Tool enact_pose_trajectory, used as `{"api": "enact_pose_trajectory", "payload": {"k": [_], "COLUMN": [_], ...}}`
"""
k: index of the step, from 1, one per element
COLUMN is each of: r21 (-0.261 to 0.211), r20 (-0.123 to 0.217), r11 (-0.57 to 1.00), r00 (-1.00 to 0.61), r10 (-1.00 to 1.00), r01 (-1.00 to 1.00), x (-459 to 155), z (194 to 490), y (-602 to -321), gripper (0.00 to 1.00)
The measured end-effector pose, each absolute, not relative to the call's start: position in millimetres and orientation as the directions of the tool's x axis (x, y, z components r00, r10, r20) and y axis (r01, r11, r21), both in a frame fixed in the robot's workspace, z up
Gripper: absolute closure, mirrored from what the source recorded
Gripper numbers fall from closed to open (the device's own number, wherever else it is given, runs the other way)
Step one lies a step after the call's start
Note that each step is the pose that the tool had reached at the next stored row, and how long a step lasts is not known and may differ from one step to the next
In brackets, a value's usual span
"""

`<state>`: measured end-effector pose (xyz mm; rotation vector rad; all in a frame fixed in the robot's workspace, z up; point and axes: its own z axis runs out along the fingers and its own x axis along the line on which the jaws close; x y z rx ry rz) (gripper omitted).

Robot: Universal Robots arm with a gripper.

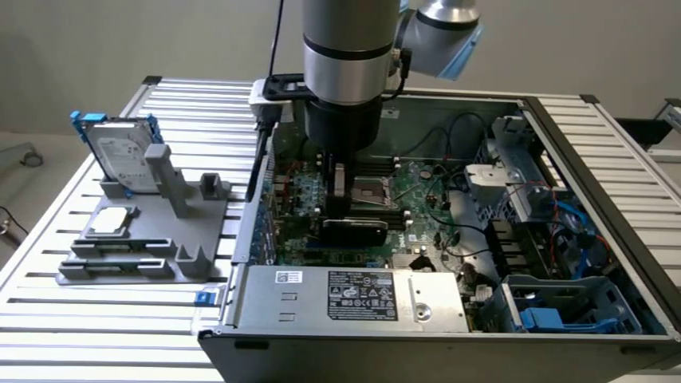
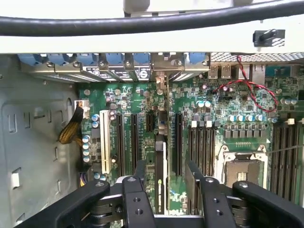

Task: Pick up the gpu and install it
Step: 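Insert the gpu into the slot, then press down on the gpu until it lock into place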

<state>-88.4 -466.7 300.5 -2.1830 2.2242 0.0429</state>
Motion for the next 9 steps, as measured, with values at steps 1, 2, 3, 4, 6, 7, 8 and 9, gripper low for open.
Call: {"api": "enact_pose_trajectory", "payload": {"k": [1,2,3,4,6,7,8,9], "r21": [0.002,0.002,0.002,0.002,0.002,0.002,0.002,0.002], "r20": [-0.037,-0.037,-0.037,-0.037,-0.037,-0.037,-0.037,-0.037], "r11": [0.019,0.019,0.019,0.019,0.019,0.019,0.019,0.019], "r00": [-0.019,-0.019,-0.019,-0.019,-0.019,-0.019,-0.019,-0.019], "r10": [-0.999,-0.999,-0.999,-0.999,-0.999,-0.999,-0.999,-0.999], "r01": [-1.000,-1.000,-1.000,-1.000,-1.000,-1.000,-1.000,-1.000], "x": [-88.4,-88.4,-88.4,-88.4,-88.4,-88.4,-88.4,-88.4], "z": [300.5,300.5,300.6,300.6,300.6,300.6,300.6,300.6], "y": [-466.7,-466.7,-466.7,-466.7,-466.7,-466.7,-466.7,-466.7], "gripper": [0.54,0.56,0.62,0.69,0.75,0.80,0.80,0.86]}}
